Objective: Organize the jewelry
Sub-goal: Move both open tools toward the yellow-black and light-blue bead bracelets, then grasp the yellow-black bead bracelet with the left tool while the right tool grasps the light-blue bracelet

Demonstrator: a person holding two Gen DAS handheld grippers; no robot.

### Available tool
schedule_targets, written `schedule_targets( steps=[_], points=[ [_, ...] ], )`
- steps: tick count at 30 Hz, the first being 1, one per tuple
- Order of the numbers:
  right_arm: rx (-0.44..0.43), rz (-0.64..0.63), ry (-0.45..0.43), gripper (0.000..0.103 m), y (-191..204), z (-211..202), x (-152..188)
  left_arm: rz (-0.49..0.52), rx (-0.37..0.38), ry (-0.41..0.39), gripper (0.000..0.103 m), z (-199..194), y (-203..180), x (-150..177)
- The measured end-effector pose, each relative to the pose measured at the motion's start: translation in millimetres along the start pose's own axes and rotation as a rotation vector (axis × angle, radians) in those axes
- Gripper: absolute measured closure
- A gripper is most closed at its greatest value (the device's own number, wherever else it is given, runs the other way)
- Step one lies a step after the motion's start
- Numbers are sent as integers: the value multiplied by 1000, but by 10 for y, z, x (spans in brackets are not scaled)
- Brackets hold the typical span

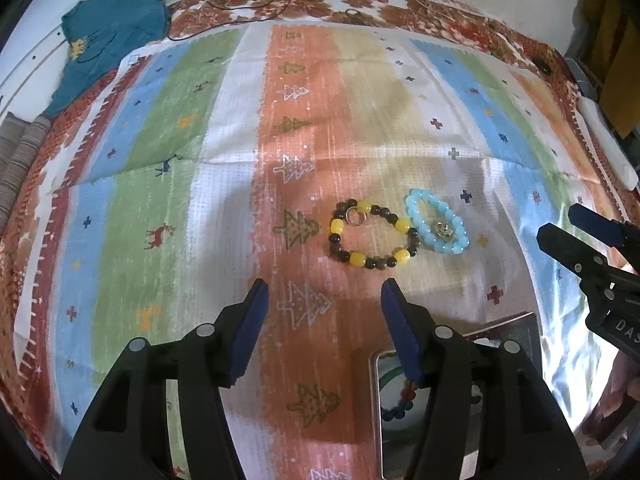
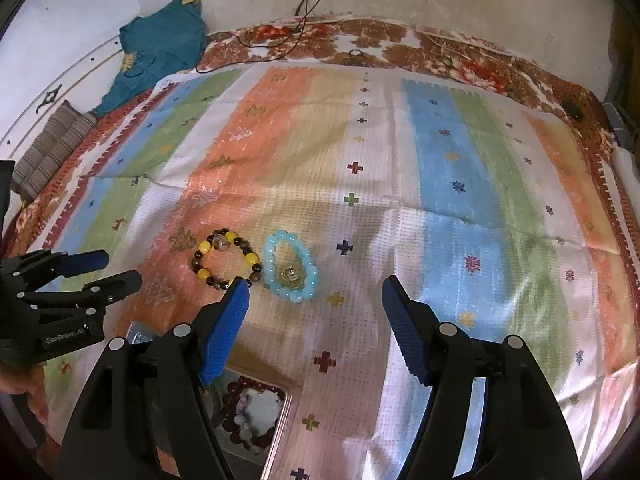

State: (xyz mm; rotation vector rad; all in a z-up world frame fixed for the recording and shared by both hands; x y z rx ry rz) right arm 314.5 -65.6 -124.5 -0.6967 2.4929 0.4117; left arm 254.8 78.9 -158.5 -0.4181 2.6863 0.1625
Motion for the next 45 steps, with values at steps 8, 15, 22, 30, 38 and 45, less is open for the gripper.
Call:
schedule_targets(
  steps=[8, 15, 22, 30, 38, 45],
  points=[
    [10, -6, 0, 34, -38, 158, -84, 6, -8, -6, 43, 77, 5, -92],
    [-2, -1, 34, 34, -76, 352, -103, 8, -5, 24, 43, 258, 7, -140],
    [-6, -21, 70, 34, -54, 565, -118, 8, 5, 60, 43, 481, 12, -177],
    [-8, -18, 128, 34, -79, 796, -55, 12, 36, 80, 43, 656, -44, -220],
    [-9, -9, 146, 34, -94, 956, -74, 32, 30, 97, 43, 804, -54, -229],
    [-1, 3, 169, 34, -155, 1117, -78, 51, 13, 104, 49, 905, -51, -237]
  ],
)
Point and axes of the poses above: each gripper's, at about its wrist camera, not at the fingertips, and z roughly the way its jaws point, y to its left, x to its underside, the point moved 7 cm from there along z, roughly the way its jaws point, and after that the axes turned 7 degrees about -x, right-handed, at the moved point
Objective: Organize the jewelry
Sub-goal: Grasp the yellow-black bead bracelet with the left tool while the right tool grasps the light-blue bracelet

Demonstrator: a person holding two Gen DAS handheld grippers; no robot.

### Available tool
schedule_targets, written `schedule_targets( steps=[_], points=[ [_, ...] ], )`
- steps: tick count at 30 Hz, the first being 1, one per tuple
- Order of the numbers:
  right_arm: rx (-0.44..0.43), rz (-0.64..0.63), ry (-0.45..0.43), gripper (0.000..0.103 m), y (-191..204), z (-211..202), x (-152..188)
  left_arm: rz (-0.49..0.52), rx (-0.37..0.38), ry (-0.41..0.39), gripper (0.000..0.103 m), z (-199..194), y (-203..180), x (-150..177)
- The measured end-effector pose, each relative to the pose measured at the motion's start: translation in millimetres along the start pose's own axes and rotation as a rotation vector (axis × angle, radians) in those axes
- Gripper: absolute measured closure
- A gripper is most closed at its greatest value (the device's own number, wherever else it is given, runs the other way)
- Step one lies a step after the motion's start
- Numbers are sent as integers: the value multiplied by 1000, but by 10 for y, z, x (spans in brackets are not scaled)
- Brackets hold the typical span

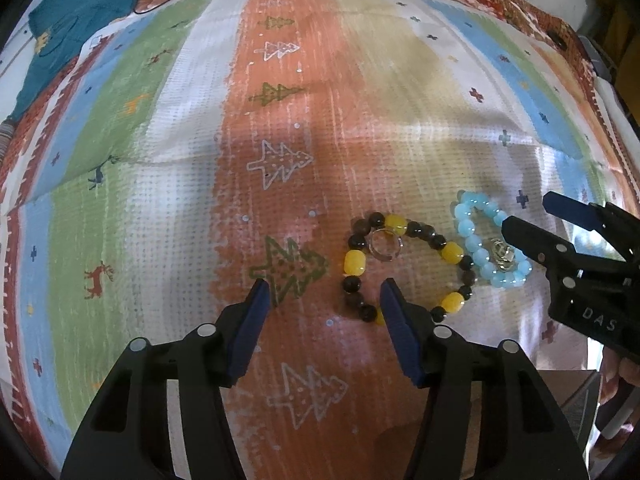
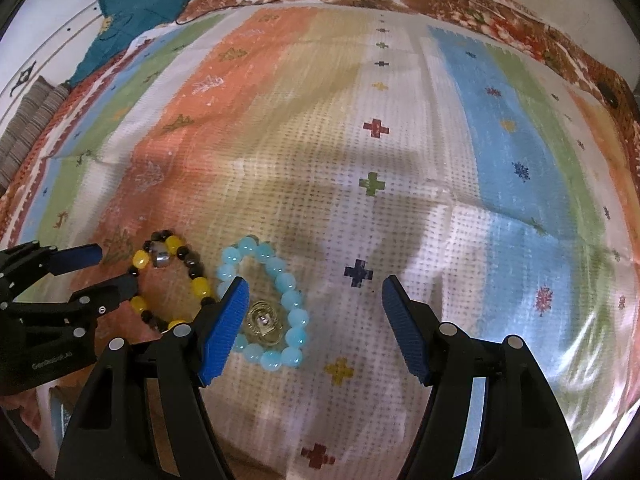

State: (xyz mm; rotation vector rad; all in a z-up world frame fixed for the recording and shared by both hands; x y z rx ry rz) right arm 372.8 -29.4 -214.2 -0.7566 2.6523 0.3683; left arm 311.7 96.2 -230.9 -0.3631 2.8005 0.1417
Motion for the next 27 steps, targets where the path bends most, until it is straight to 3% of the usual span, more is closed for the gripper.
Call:
schedule_targets(
  steps=[7, 10, 13, 16, 18, 19, 27],
  points=[
    [45, -26, 16, 34, -1, 96, 3, 50, -34, -11, 52, 40, -31, 26],
    [64, -49, 25, 36, 5, 122, 26, 68, -65, -20, 59, 61, -20, 50],
    [77, -25, 22, 53, -61, 104, 27, 70, -74, -23, 67, 72, 10, 54],
    [72, -13, 21, 68, -112, 94, 23, 59, -76, -15, 92, 73, 54, 54],
    [78, -17, 14, 78, -119, 95, 18, 57, -73, -15, 93, 74, 66, 57],
    [85, -21, 8, 88, -117, 94, 13, 58, -73, -15, 93, 71, 68, 59],
    [100, -25, -12, 91, -99, 0, 11, 41, -61, -28, 94, -59, 62, 9]
  ],
)
Point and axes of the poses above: each gripper's, at about its wrist camera, not at the fingertips, and z roughly the way its jaws point, y to its left, x to its underside, the point moved 7 cm from there along z, roughly the way its jaws point, and after that the axes turned 7 degrees about -x, right-handed, at the moved point
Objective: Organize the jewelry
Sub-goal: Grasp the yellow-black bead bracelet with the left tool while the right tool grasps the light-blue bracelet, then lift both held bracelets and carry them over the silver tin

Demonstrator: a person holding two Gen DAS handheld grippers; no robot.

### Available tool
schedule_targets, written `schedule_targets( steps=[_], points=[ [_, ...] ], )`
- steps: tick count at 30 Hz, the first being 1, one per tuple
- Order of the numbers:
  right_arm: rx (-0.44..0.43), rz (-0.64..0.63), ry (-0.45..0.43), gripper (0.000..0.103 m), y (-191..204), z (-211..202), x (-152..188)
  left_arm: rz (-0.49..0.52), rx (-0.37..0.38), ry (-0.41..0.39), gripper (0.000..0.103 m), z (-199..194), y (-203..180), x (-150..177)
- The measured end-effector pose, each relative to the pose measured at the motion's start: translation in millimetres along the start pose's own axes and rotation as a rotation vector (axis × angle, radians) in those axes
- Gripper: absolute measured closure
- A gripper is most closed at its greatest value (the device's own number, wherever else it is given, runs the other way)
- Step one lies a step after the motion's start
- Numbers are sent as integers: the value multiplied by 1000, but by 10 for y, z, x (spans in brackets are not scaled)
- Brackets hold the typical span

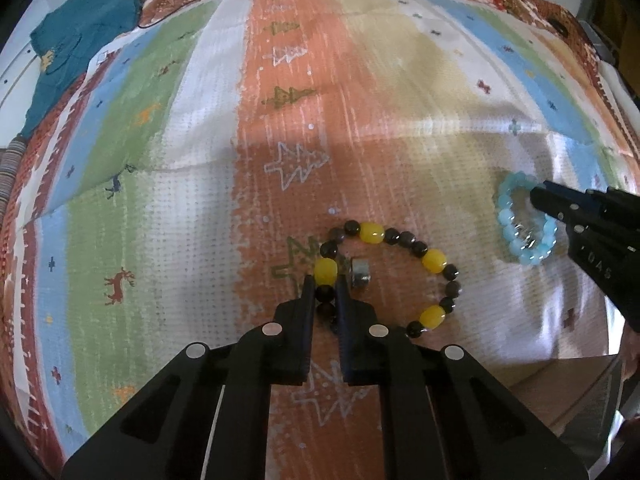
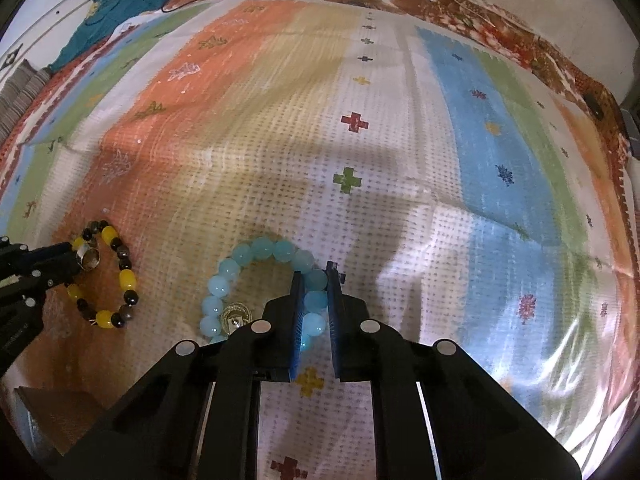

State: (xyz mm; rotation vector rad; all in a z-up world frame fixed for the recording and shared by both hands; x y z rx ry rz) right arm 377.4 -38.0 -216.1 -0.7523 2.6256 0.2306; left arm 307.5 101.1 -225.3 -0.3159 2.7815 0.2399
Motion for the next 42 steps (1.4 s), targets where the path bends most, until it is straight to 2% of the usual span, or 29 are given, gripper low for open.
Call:
schedule_targets(
  steps=[12, 32, 42],
  points=[
    [-14, -19, -104, 91, 139, -463, -123, -7, 46, -72, 93, -402, -104, -128],
    [-36, -21, -172, 91, 232, -888, -63, 20, 80, -144, 94, -825, -240, -138],
    [-57, -34, -221, 91, 346, -1193, -41, 14, 112, -192, 94, -1168, -288, -53]
  ],
)
Point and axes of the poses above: each gripper's, at about its wrist camera, not at the fingertips, and z roughly the way its jaws point, y to its left, x to its underside, the point moved 7 cm from there along z, roughly the way its jaws point, and after that the axes turned 7 degrees about -x, right-handed, at the moved point
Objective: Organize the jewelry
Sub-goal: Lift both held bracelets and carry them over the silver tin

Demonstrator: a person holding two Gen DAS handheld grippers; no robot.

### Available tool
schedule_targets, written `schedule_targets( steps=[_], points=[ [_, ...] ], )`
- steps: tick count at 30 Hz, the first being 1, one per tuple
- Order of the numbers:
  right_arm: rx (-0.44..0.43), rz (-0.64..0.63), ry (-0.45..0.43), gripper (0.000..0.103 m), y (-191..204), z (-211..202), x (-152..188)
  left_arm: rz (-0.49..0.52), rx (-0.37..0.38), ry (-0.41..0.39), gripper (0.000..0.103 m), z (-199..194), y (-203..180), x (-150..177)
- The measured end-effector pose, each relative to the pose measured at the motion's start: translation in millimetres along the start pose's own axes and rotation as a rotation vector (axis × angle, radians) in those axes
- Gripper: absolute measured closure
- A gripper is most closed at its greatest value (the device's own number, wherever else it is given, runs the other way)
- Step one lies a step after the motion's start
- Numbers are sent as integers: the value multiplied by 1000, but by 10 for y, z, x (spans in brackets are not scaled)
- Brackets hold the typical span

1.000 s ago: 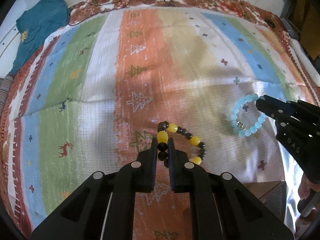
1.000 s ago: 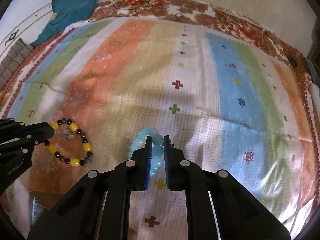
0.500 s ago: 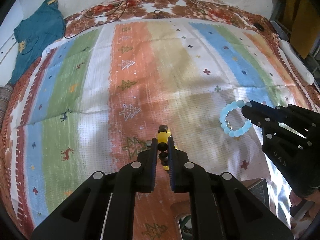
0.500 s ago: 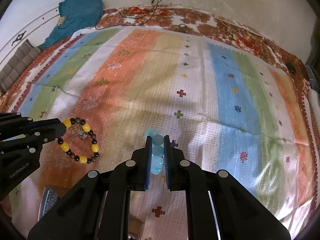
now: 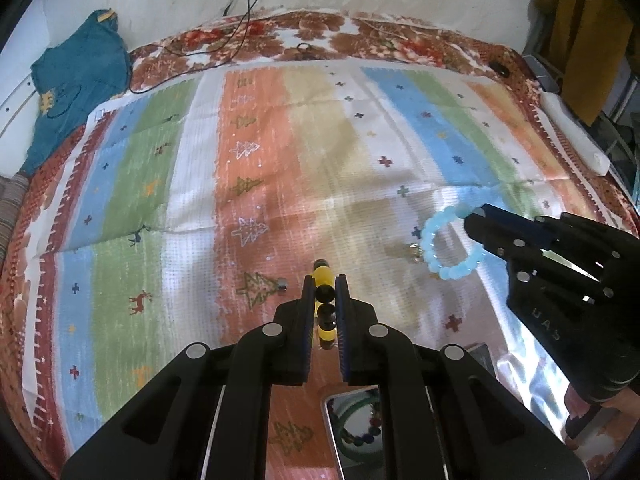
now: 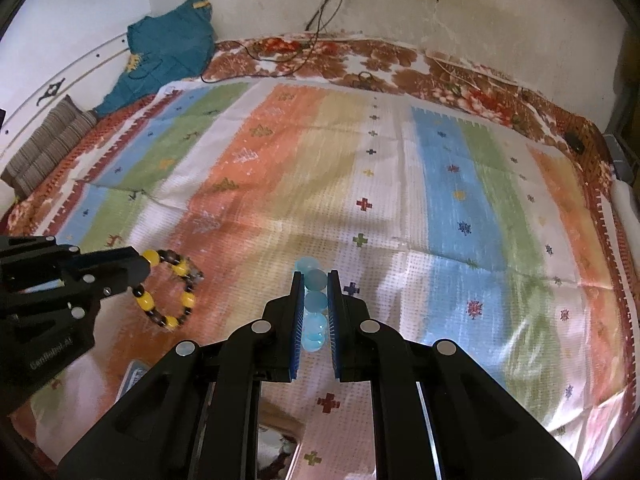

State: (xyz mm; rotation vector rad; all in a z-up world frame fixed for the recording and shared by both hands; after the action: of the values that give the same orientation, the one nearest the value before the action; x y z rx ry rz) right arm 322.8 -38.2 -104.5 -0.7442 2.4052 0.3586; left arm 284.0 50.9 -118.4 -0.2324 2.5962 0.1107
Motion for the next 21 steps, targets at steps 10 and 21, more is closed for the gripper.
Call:
schedule_targets(
  steps=[10, 21],
  points=[
    [-16, -2, -23, 91, 46, -201, 86, 15, 15, -36, 94, -261, -84, 11],
    [-46, 5, -68, 91, 107, -519, 151, 26, 61, -75, 94, -557, -168, 85]
  ],
)
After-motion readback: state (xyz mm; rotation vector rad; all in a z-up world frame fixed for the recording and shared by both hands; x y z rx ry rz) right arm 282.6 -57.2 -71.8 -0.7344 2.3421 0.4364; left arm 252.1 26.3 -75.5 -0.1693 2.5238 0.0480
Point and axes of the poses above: each gripper's, at about its wrist camera, not at the fingertips, and z roughly the way its jaws point, y to its left, x to its underside, the point moved 7 cm from there along z, roughly the way its jaws point, and after that the axes turned 7 degrees about -x, right-handed, at the moved point
